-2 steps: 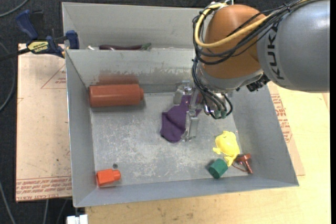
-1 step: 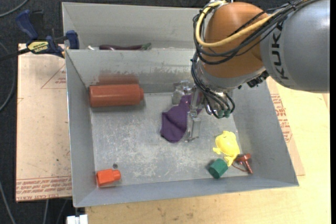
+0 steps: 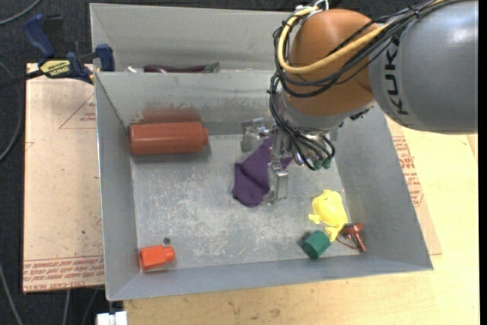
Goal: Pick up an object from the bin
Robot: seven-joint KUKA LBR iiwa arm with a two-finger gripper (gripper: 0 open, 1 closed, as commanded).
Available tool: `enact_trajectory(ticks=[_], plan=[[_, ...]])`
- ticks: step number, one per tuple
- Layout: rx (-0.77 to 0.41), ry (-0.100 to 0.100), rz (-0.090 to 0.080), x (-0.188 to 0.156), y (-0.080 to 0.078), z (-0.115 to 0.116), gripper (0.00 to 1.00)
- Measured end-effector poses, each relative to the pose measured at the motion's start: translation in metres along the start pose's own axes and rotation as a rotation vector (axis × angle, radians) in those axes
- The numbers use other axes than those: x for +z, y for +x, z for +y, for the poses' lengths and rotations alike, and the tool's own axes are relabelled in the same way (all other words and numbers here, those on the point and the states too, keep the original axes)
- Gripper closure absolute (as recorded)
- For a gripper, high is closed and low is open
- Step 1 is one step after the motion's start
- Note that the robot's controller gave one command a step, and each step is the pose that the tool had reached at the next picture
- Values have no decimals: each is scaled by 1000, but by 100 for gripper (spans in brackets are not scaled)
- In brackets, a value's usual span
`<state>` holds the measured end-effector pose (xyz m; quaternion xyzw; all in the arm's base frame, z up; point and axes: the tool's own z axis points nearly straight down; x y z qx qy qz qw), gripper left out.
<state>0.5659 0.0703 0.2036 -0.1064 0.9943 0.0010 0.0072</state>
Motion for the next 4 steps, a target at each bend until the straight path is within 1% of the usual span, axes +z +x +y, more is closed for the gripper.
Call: enact_trajectory(ticks=[1,2,3,4], plan=[[1,-1,12,62,-8,-9,0],[-290,-2,12,90,-9,-4,0],[-27,-2,8,133,-16,-80,100],[-27,-2,8,133,-16,-80,0]])
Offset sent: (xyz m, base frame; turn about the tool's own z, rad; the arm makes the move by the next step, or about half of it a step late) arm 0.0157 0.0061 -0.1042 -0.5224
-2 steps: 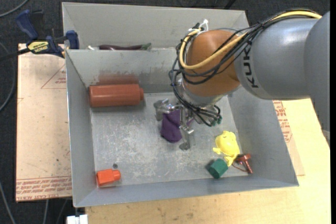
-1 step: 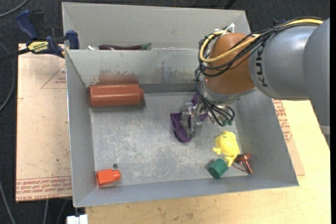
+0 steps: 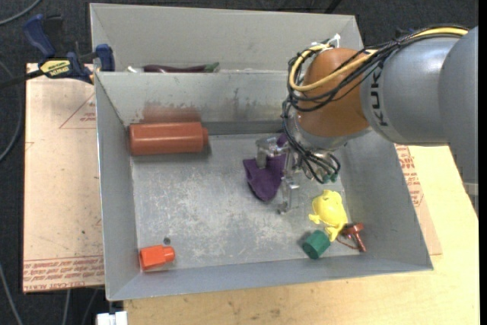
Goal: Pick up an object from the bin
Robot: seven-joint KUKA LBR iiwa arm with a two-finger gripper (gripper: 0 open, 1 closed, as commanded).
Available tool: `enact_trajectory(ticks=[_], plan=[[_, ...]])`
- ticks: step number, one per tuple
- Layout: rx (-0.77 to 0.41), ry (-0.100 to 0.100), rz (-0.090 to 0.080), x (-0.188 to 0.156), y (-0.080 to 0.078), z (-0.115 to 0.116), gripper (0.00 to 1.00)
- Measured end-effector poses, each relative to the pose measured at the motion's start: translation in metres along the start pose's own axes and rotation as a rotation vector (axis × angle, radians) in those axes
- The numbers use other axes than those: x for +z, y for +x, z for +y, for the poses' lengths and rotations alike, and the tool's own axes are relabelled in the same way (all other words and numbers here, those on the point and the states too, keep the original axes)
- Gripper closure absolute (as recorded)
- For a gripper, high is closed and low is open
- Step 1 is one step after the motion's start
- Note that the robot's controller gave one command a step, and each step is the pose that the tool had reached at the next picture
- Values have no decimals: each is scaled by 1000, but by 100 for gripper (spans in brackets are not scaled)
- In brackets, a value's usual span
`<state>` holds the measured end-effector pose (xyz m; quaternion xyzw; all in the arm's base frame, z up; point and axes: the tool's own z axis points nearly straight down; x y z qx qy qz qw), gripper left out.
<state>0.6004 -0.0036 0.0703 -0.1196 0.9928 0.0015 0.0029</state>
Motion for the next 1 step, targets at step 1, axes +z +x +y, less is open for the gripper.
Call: enact_trajectory(ticks=[1], plan=[[0,0,-1,0,0,0,100]])
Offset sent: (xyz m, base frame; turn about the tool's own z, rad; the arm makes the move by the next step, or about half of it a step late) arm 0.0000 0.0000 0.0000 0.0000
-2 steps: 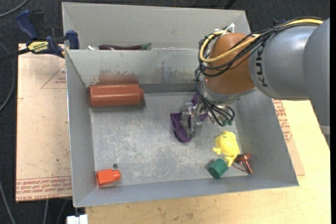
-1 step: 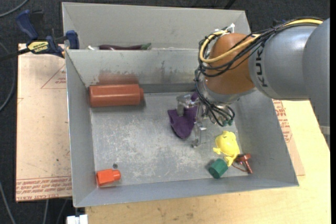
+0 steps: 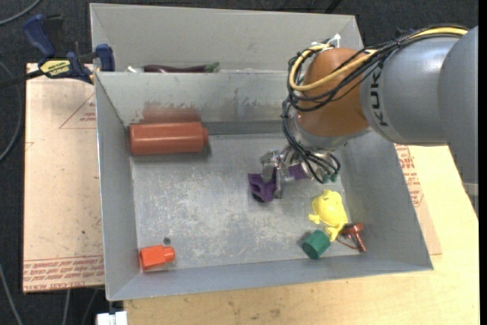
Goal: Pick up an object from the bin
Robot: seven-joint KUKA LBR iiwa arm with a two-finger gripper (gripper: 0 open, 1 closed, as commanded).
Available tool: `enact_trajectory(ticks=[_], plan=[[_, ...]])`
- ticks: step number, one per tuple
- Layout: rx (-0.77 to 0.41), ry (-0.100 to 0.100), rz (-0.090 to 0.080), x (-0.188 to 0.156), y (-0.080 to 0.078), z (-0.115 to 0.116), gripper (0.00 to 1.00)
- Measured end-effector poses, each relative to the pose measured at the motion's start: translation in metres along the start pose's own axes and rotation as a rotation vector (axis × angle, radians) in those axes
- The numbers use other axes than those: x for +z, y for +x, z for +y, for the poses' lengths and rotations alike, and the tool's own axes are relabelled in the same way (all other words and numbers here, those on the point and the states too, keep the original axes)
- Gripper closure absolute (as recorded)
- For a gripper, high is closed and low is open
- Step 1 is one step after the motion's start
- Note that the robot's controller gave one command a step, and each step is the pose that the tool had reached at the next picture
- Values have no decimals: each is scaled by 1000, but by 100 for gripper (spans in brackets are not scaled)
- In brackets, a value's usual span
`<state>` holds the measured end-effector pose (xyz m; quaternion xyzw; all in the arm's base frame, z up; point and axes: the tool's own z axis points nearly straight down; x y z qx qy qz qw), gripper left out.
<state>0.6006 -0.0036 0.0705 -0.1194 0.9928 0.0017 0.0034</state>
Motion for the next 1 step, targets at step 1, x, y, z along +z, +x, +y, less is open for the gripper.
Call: enact_trajectory(ticks=[1], plan=[[0,0,0,0,0,0,100]])
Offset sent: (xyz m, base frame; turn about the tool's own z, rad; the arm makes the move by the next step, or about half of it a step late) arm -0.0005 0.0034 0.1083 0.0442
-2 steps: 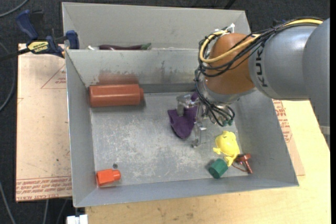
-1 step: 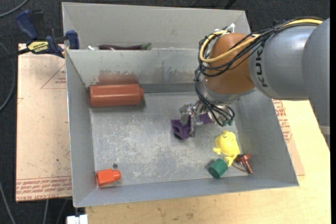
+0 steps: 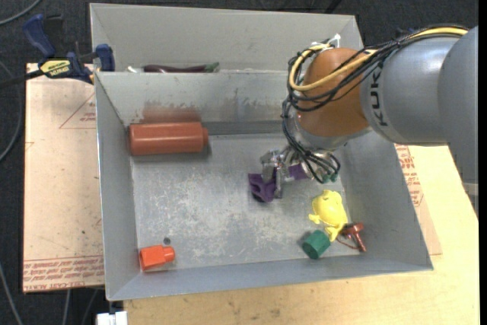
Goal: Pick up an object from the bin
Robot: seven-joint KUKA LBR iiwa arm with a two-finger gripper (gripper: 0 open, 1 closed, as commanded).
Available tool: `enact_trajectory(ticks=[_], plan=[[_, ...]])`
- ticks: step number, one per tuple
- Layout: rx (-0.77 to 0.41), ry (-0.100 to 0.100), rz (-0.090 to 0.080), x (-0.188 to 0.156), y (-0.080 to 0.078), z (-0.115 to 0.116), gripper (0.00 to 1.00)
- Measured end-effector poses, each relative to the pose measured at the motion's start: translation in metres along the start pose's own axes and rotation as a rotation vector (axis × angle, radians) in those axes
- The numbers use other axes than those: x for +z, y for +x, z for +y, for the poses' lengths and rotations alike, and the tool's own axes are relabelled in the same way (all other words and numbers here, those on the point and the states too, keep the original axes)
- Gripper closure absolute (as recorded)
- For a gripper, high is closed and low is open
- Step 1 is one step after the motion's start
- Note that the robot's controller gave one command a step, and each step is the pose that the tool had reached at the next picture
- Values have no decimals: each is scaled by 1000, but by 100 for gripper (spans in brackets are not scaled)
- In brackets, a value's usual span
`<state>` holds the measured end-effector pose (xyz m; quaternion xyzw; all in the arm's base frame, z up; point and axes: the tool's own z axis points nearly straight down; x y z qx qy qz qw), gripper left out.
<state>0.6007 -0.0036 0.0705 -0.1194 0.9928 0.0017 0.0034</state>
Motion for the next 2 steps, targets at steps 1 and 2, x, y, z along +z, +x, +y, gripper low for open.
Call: enact_trajectory(ticks=[1,2], plan=[[44,-1,-4,-108,-2,4,100],[44,-1,-4,-108,-2,4,100]])
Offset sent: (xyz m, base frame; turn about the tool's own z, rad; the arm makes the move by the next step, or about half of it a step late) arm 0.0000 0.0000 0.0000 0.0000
